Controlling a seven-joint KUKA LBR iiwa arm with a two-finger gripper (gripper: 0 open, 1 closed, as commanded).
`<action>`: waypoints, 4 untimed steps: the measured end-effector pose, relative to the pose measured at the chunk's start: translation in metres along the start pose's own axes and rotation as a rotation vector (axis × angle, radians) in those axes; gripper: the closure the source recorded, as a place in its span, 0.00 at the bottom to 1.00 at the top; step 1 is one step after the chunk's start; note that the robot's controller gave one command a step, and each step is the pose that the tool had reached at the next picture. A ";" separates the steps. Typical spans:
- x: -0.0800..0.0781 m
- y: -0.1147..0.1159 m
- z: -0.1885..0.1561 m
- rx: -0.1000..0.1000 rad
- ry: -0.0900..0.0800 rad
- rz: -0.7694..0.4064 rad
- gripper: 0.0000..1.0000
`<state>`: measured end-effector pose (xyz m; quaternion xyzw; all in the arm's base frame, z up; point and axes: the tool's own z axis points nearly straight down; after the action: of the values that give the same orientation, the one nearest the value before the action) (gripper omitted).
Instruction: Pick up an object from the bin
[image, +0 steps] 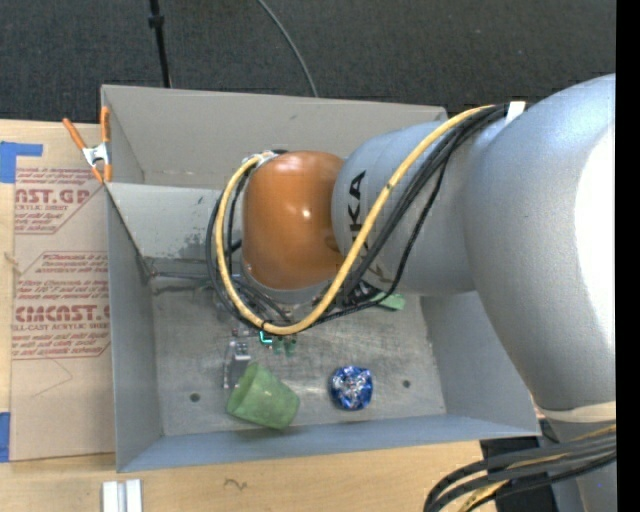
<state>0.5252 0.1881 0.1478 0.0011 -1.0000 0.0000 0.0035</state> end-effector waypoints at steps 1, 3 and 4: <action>0.033 -0.039 0.062 -0.004 -0.012 0.072 0.00; 0.044 -0.193 0.050 0.001 -0.003 -0.241 0.00; 0.043 -0.191 0.048 -0.001 -0.006 -0.242 1.00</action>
Offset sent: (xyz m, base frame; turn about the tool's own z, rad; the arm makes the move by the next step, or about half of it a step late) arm -0.0423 -0.0489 -0.0778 0.0793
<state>0.4827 -0.0034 0.0997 0.1219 -0.9925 -0.0007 0.0004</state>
